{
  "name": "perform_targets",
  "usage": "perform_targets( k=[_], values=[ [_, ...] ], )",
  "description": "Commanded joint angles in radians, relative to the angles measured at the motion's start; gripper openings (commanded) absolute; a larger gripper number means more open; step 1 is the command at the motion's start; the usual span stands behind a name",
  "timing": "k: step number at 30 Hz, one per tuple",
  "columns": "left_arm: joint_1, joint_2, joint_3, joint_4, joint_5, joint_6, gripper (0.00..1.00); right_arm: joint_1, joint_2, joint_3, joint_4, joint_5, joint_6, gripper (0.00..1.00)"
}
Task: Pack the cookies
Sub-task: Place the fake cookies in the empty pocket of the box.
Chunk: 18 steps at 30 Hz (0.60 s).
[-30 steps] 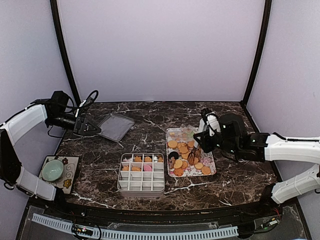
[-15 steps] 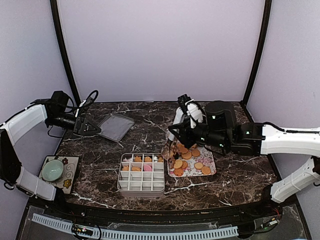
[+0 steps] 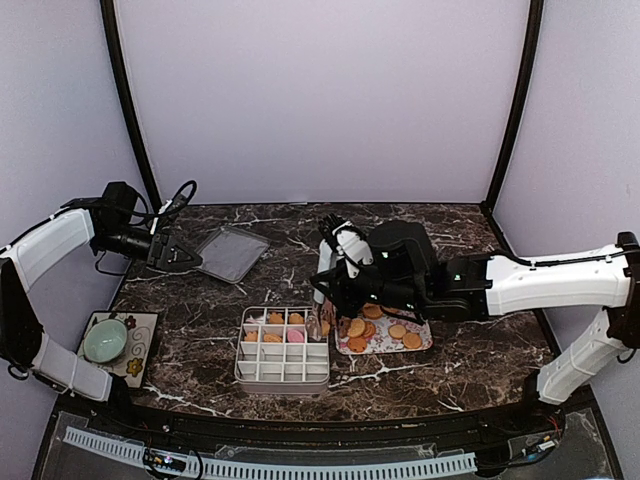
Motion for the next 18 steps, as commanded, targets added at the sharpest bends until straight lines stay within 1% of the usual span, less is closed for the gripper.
perform_targets(
  k=[1,4,8,18],
  values=[
    [0.008,-0.009,0.017,-0.025,0.022,0.016,0.56,0.012,0.003,0.042,0.066,0.001,-0.011,0.13],
    [0.009,-0.007,0.015,-0.026,0.027,0.015,0.57,0.013,0.010,0.043,0.063,-0.007,-0.009,0.16],
    [0.009,-0.009,0.013,-0.029,0.025,0.018,0.57,0.016,0.023,0.039,0.057,-0.006,-0.002,0.31],
    [0.009,-0.010,0.011,-0.033,0.025,0.020,0.56,0.016,0.014,0.024,0.064,0.016,-0.005,0.39]
  ],
)
